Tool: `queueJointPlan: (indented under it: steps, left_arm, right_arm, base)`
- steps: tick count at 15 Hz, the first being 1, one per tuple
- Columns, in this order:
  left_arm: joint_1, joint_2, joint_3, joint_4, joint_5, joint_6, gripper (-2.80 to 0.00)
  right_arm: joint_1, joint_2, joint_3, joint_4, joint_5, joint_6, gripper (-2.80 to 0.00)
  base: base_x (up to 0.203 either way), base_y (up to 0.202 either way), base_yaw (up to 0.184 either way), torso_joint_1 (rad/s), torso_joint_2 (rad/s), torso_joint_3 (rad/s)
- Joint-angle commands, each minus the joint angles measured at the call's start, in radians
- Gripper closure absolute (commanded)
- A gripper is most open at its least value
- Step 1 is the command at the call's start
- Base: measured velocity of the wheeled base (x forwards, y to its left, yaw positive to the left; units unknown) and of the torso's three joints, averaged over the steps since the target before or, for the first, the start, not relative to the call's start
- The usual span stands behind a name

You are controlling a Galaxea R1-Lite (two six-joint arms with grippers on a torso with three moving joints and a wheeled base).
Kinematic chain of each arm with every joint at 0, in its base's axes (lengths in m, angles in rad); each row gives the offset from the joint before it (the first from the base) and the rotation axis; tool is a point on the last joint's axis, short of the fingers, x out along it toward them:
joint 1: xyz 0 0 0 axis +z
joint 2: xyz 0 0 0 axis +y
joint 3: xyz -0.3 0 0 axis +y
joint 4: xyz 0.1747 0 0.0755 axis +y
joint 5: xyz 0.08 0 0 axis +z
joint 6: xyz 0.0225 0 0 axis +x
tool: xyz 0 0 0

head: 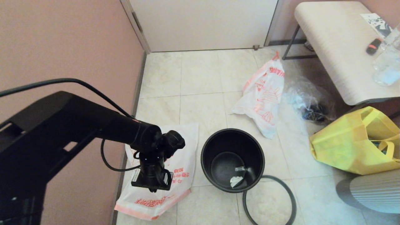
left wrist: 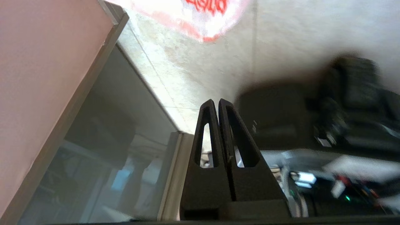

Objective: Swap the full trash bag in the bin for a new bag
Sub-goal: Pick up a new trash bag

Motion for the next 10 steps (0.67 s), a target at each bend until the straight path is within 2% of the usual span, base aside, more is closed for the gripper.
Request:
queueJointPlan:
  steps: [1,3,5,7,10]
  left_arm:
    - [0.014,0.154,-0.035,-0.017,0.011,0.001,0.0]
    - [0.028,0.229,-0.087,-0.066,0.018,0.035,0.0]
    - [0.049,0.278,-0.104,-0.181,0.02,0.106,0.0]
    - [0.059,0.318,-0.107,-0.206,0.017,0.164,0.0]
    - [0.075,0.358,-0.098,-0.255,0.014,0.205,0.0]
  right_arm:
    - [0.0,0.001,0.0,0.001,0.0,0.0,0.0]
    - [0.0,0.002,0.0,0.002,0.0,0.0,0.0]
    - [0.0,0.004,0.0,0.003,0.0,0.0,0.0]
    - [0.0,0.013,0.0,0.003,0.0,0.0,0.0]
    - [0.0,0.059,-0.001,0.003,0.0,0.0,0.0]
  base:
    - [0.0,0.0,0.0,0.0,0.0,0.0]
    - [0.0,0.0,0.0,0.0,0.0,0.0]
    - [0.0,0.0,0.0,0.0,0.0,0.0]
    - [0.0,0.0,0.0,0.0,0.0,0.0]
    - [0.0,0.0,0.0,0.0,0.0,0.0]
